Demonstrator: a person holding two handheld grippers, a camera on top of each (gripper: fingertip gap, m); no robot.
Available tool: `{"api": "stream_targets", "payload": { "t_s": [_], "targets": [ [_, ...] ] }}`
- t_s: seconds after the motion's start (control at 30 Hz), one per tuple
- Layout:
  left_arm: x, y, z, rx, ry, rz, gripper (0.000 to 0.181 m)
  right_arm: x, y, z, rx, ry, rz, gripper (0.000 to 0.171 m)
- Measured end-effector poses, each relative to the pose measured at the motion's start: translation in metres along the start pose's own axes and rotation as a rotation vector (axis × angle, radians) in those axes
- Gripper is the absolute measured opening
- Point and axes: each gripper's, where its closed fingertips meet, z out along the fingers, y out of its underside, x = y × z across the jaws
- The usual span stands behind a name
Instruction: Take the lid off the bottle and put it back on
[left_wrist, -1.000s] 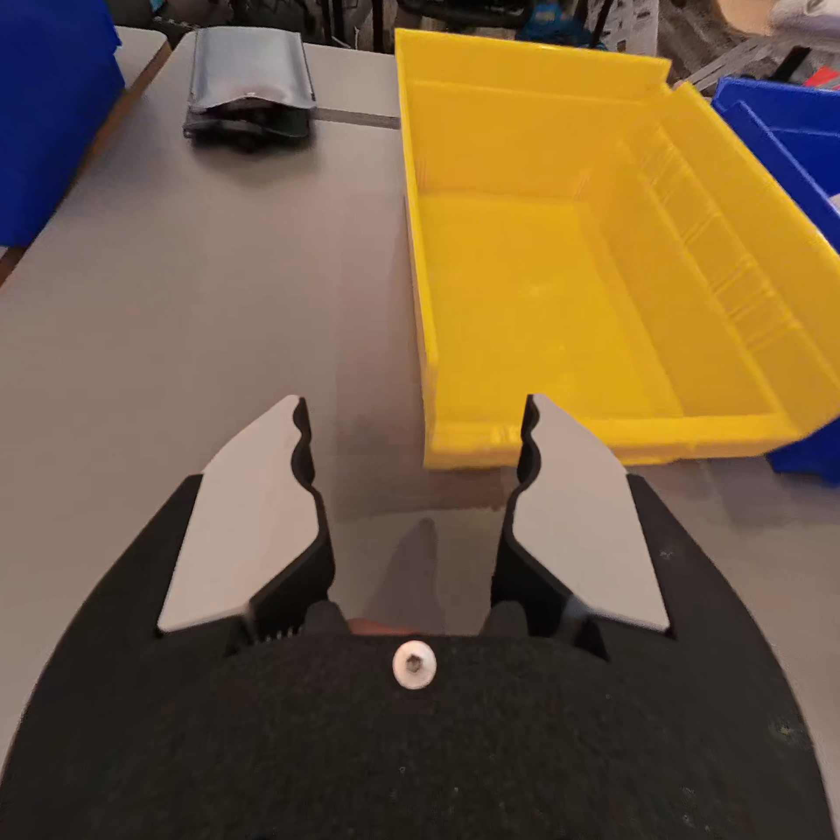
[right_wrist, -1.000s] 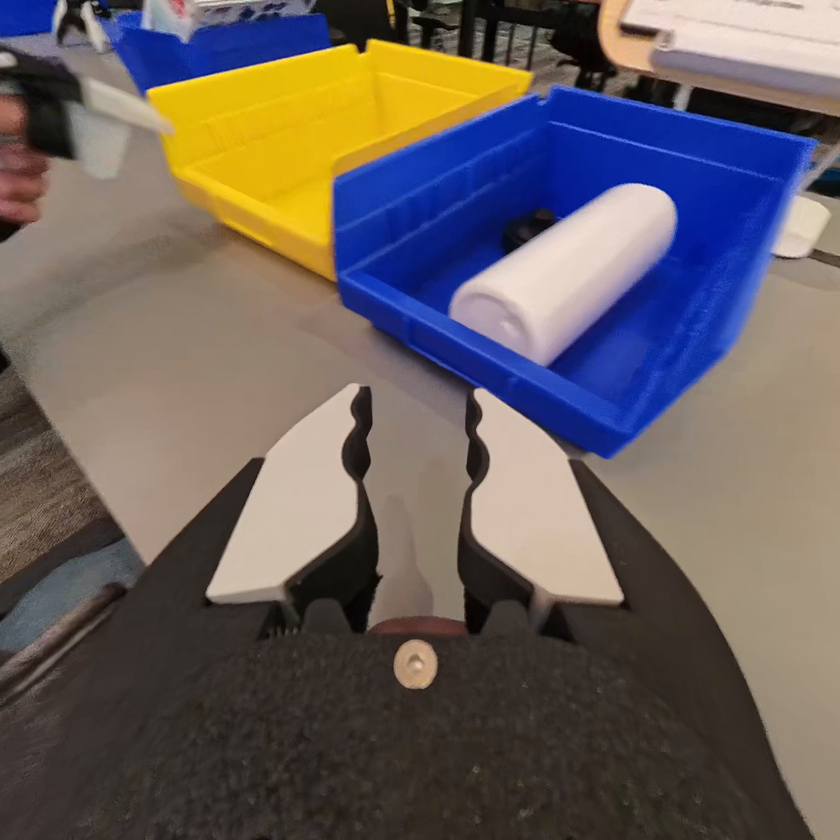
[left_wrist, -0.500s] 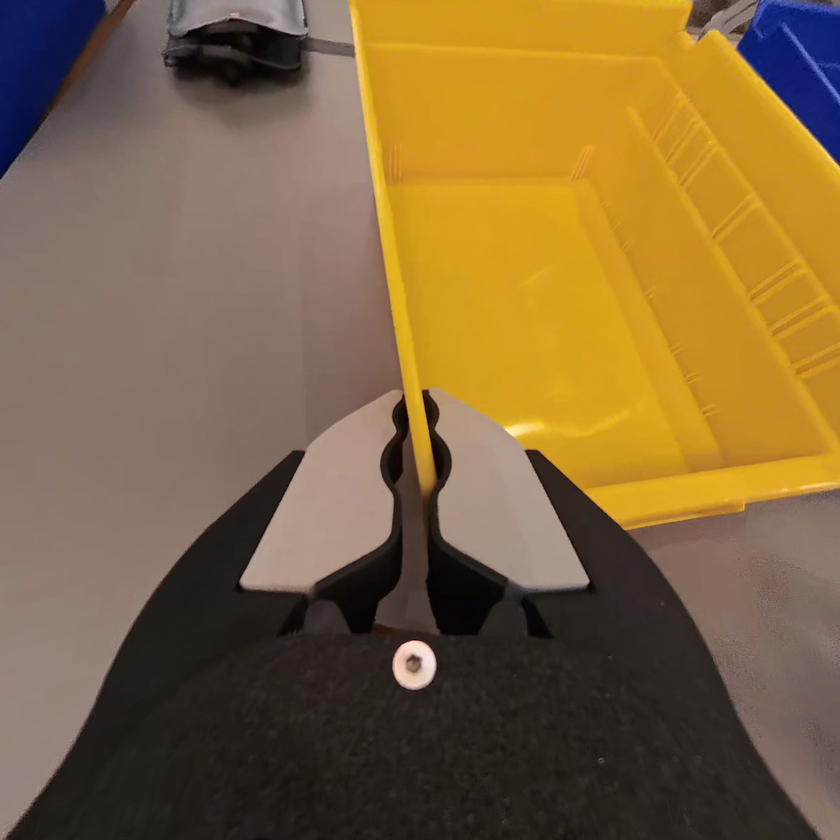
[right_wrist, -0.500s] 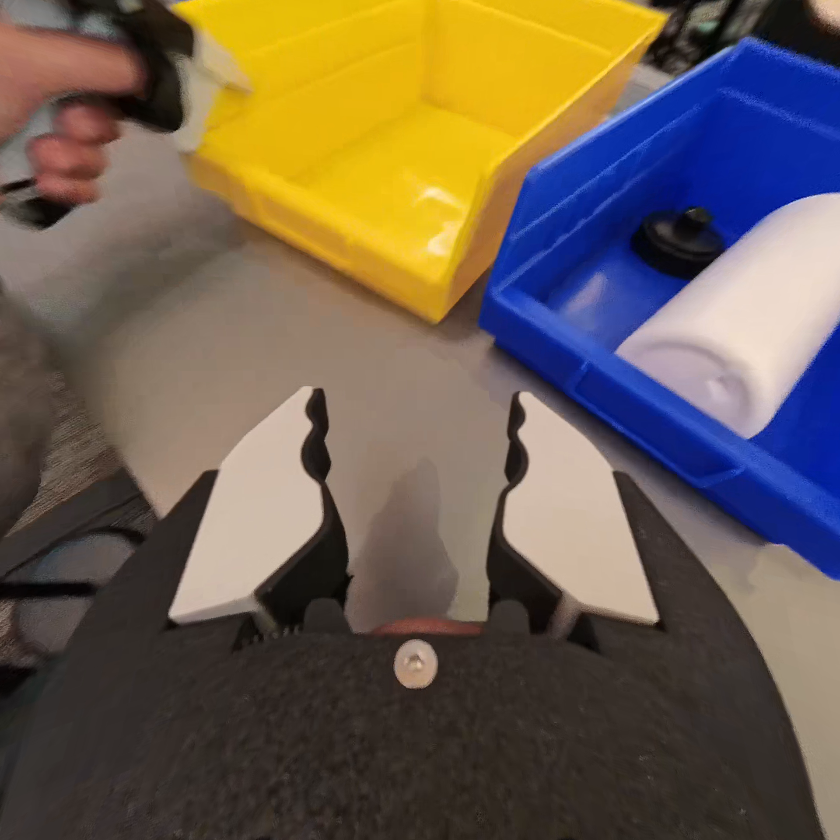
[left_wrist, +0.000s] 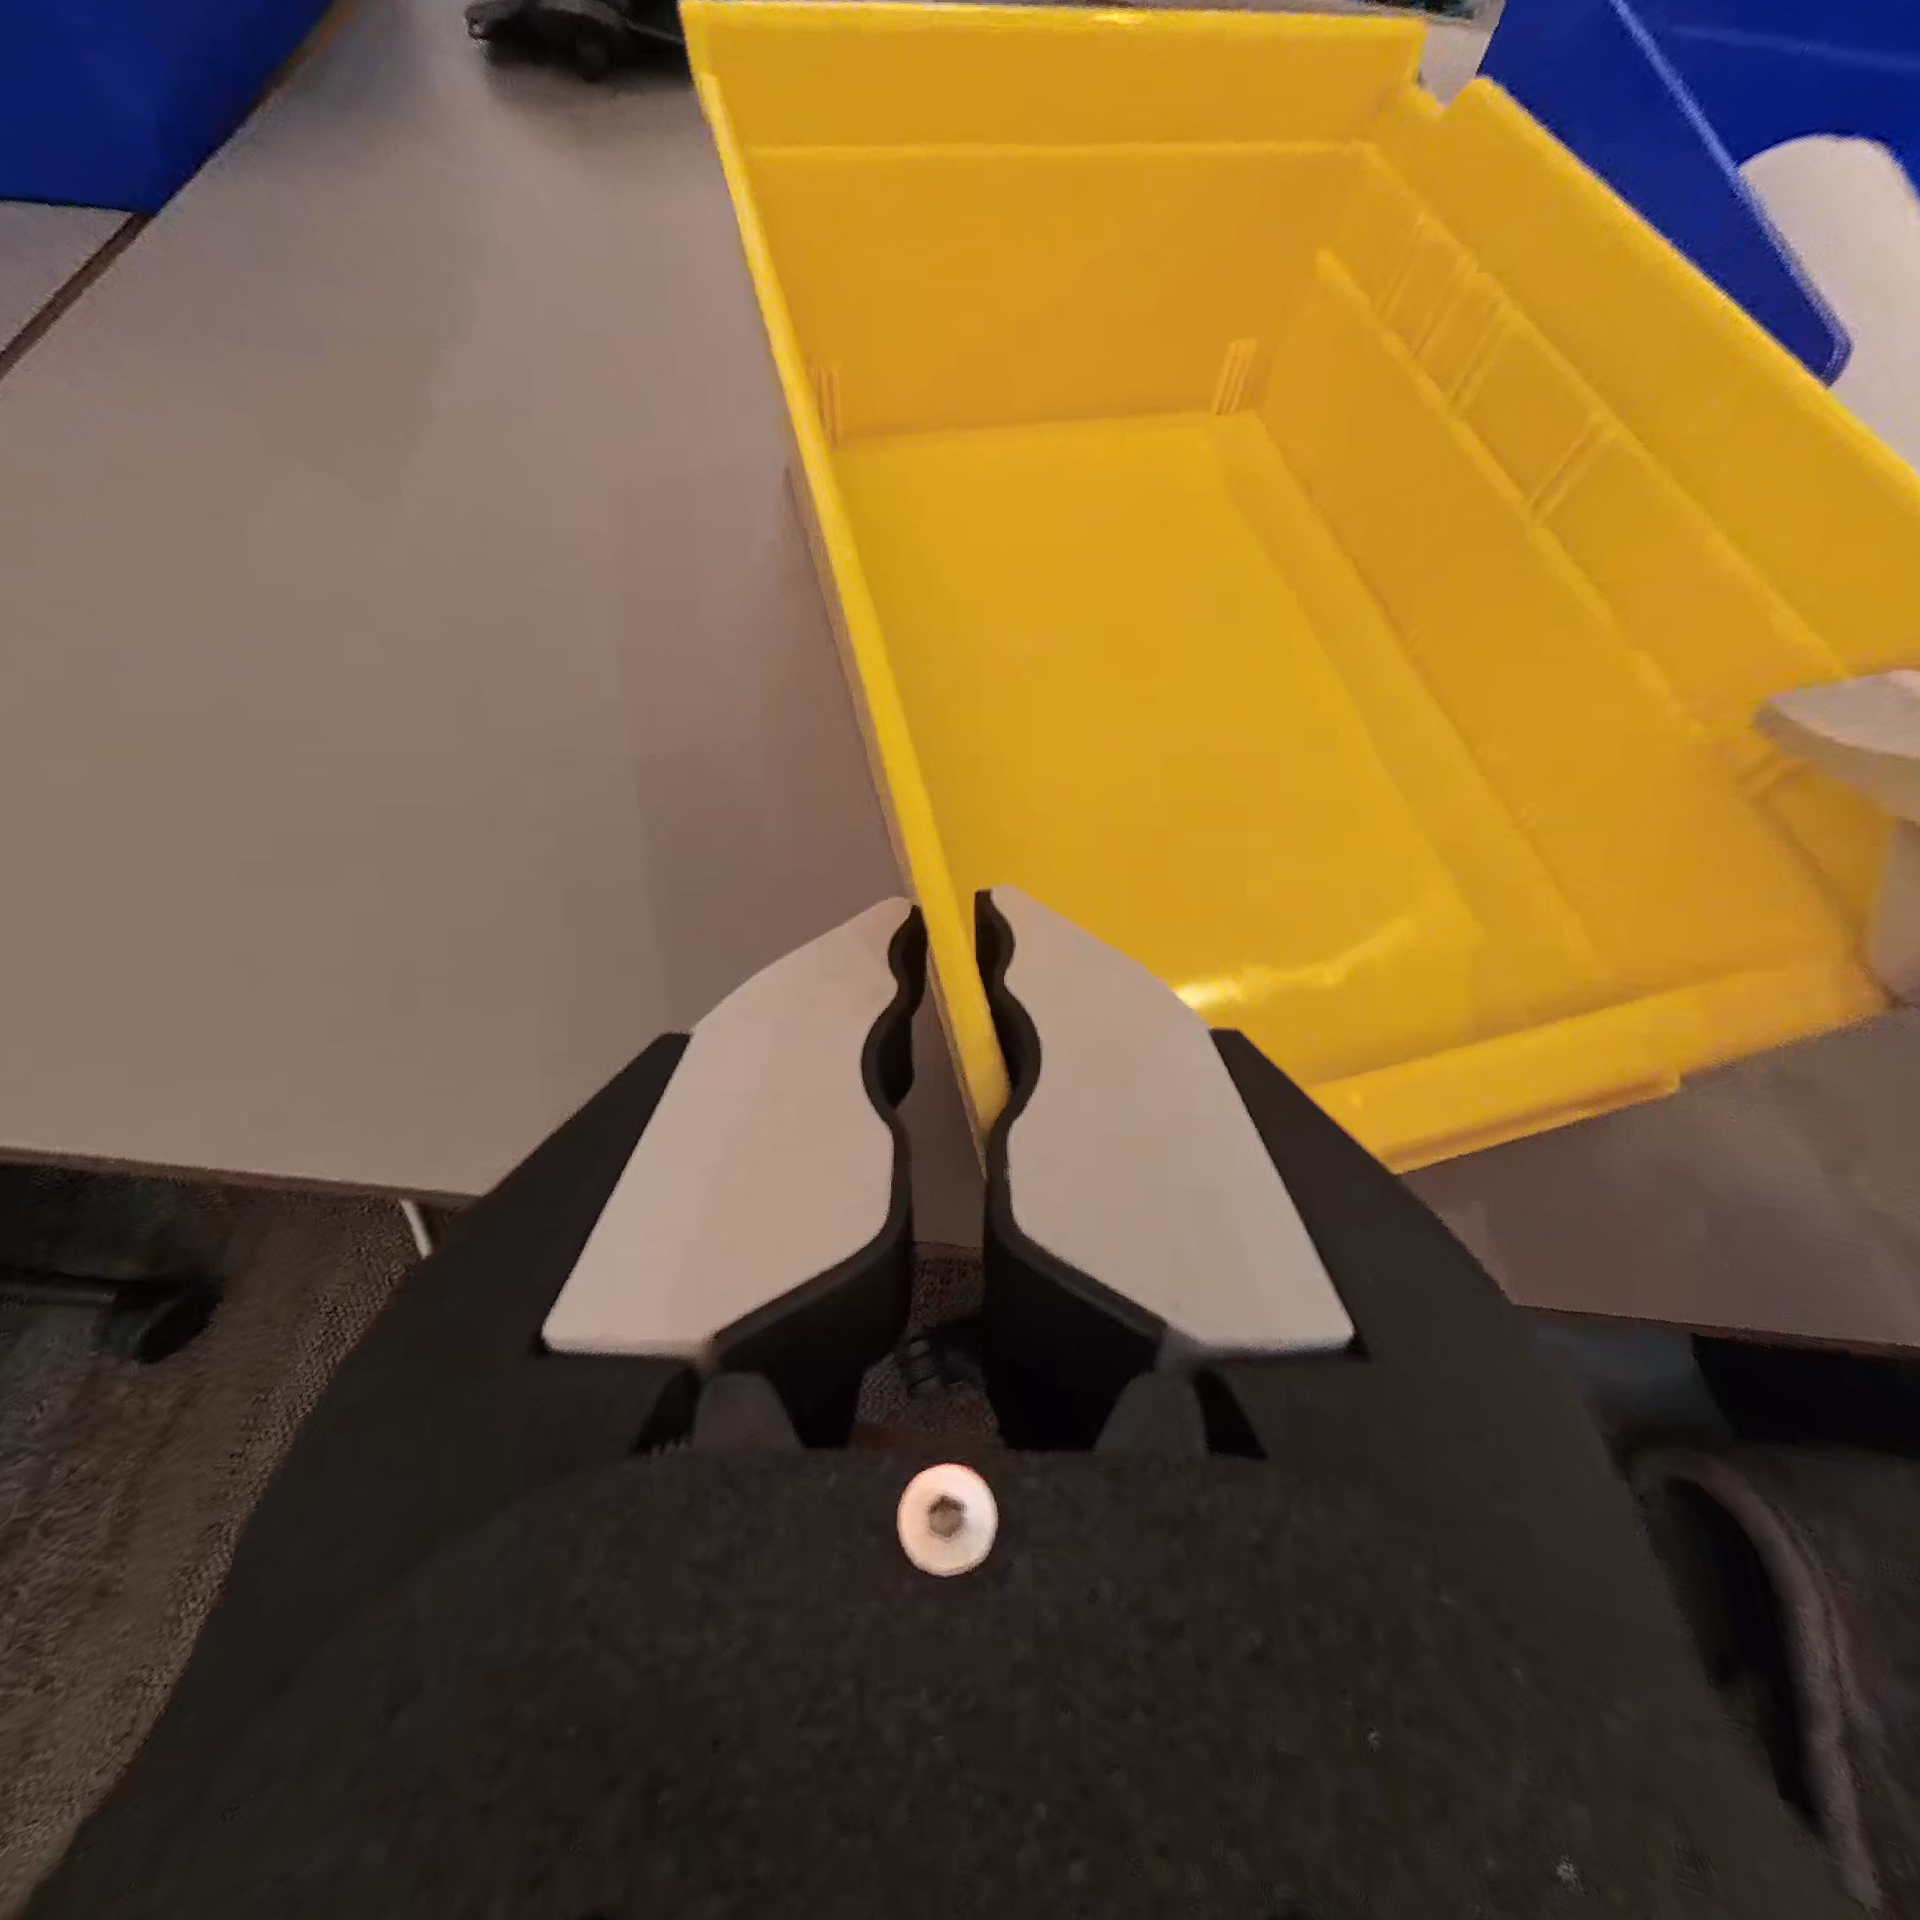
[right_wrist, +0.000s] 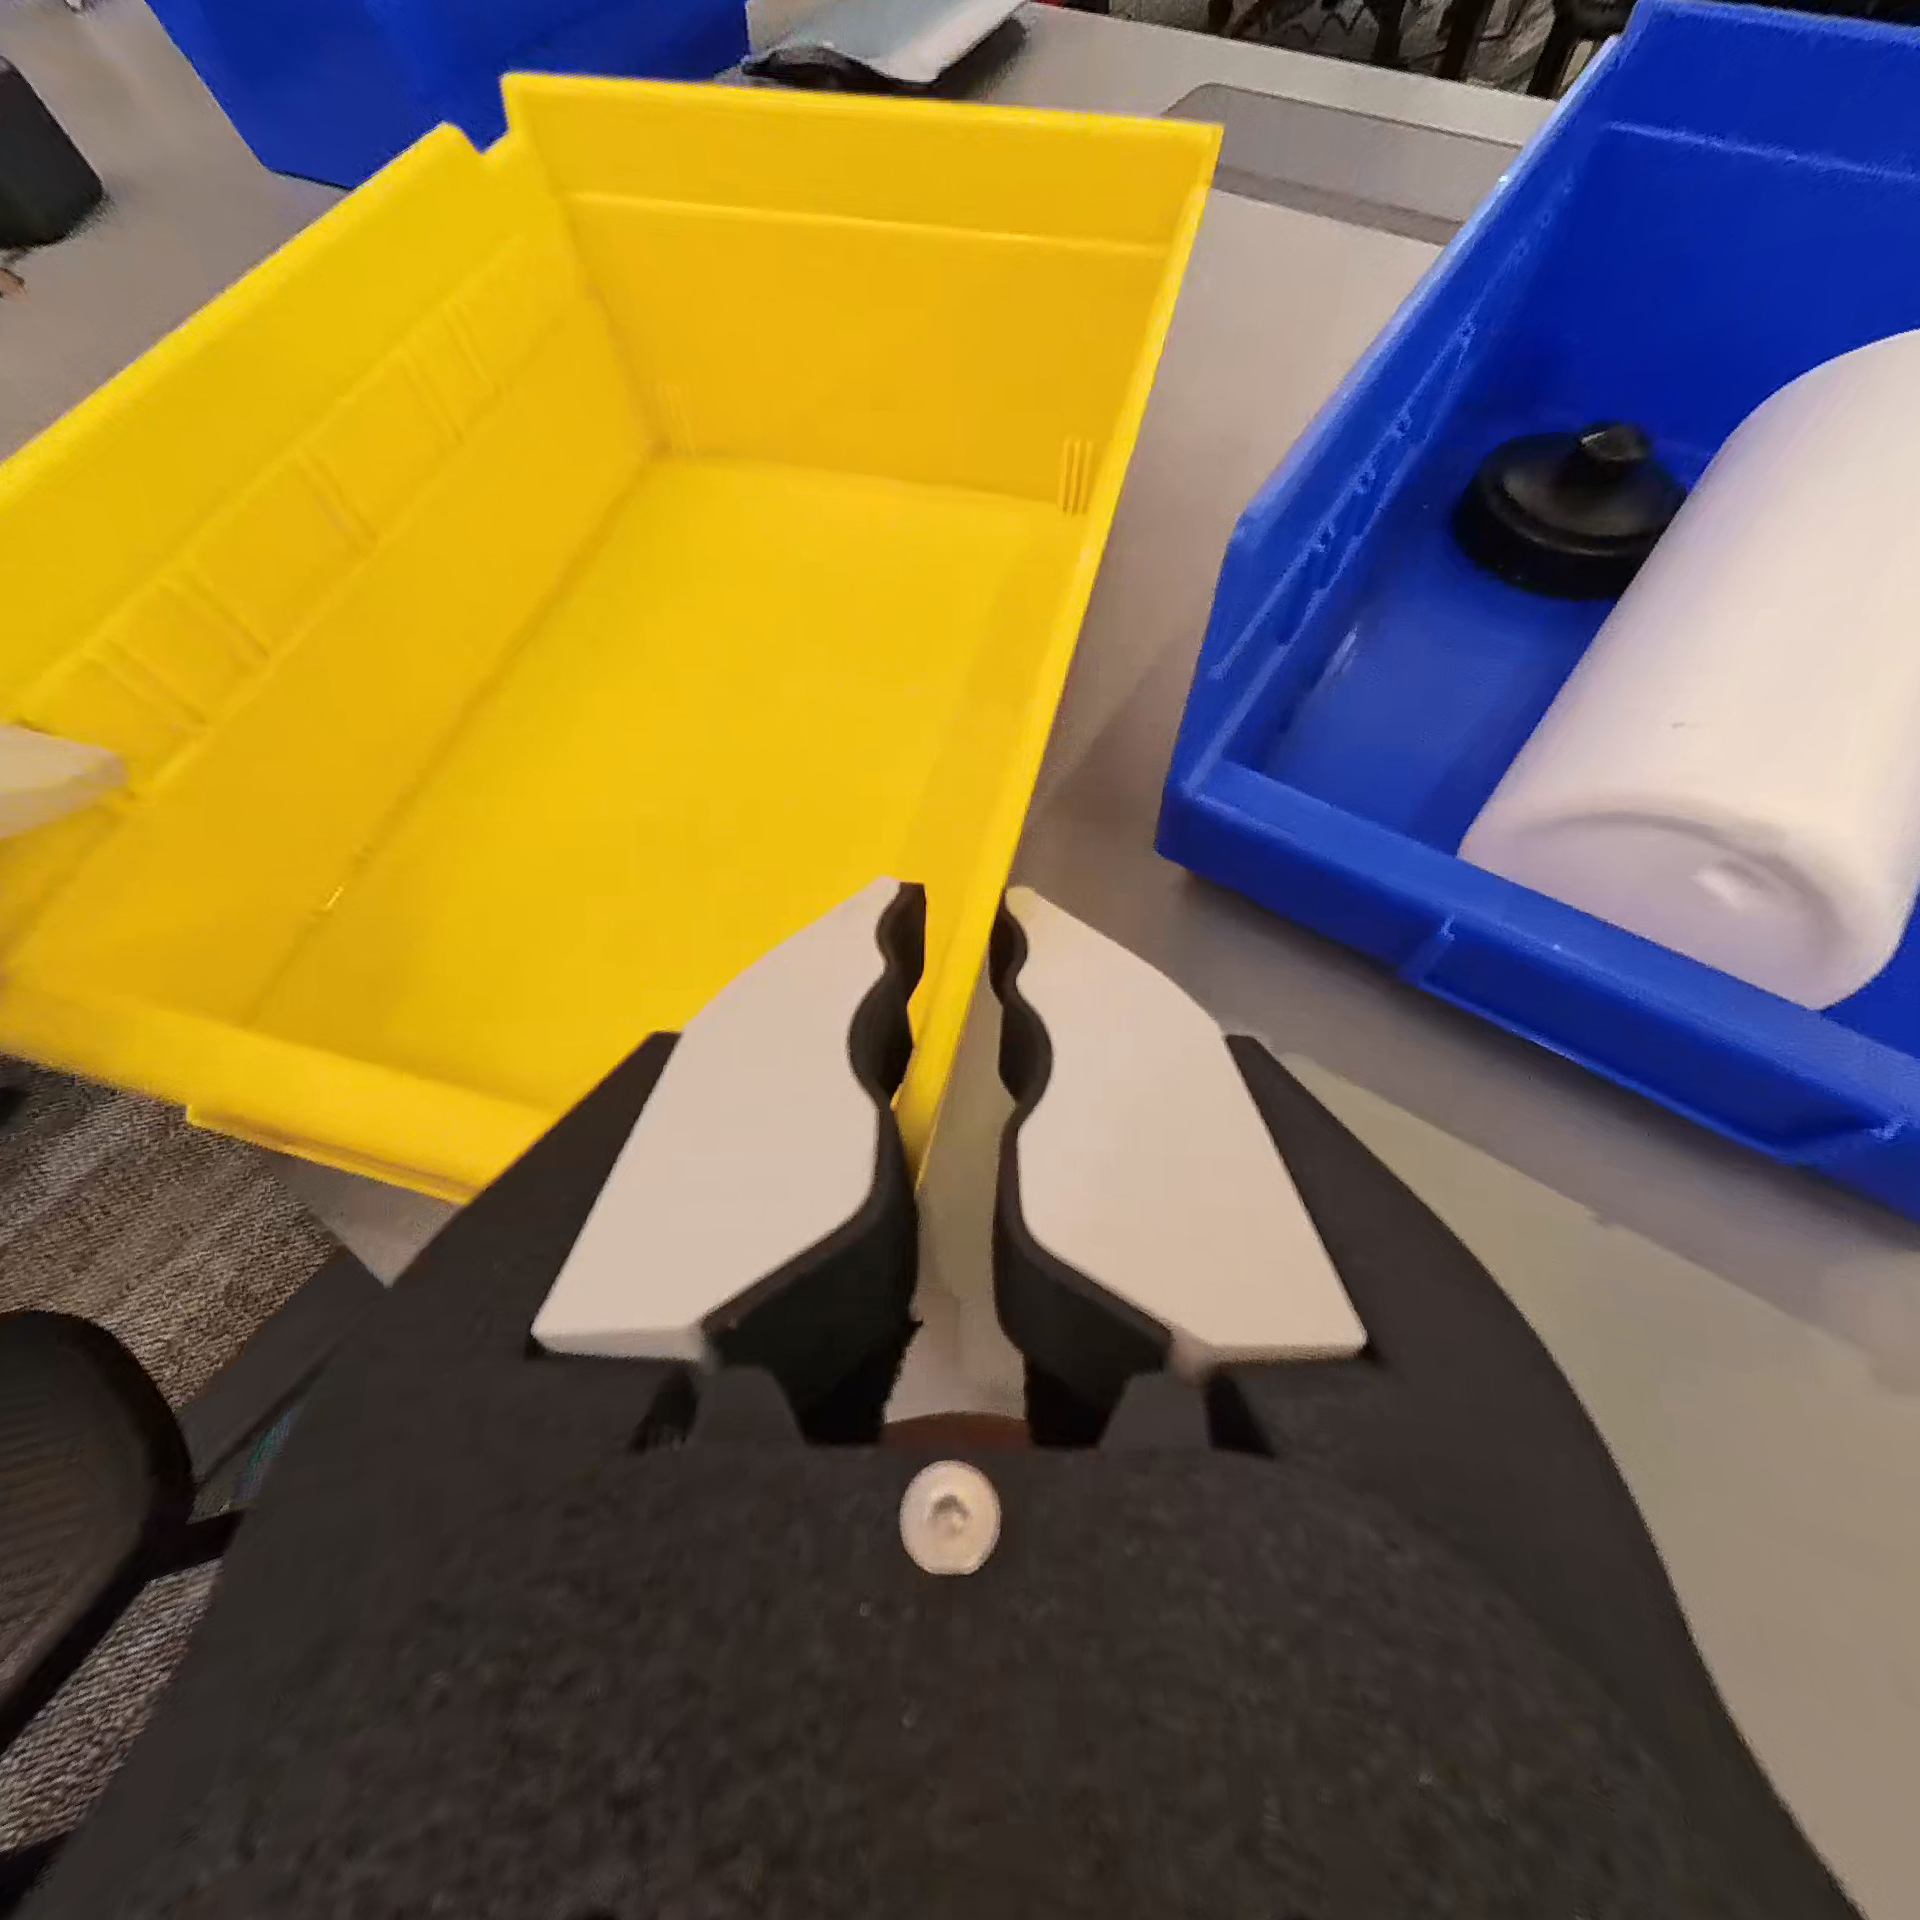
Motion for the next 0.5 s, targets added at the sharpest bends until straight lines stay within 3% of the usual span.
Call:
{"api": "stream_targets", "payload": {
  "t_s": [0.13,0.27,0.4,0.5],
  "targets": [
    [0.01,-0.02,-0.022,0.114,-0.065,0.014,0.005,0.004,-0.023,-0.022,0.094,0.073,-0.068,0.007],
    [0.035,-0.079,-0.056,0.294,-0.08,0.061,0.004,0.015,-0.079,-0.068,0.288,0.131,-0.117,0.006],
    [0.097,-0.138,-0.068,0.403,0.001,0.13,0.005,0.06,-0.126,-0.127,0.418,0.231,-0.12,0.007],
    [0.168,-0.164,-0.051,0.393,0.13,0.16,0.004,0.12,-0.139,-0.17,0.417,0.363,-0.097,0.006]
  ]
}}
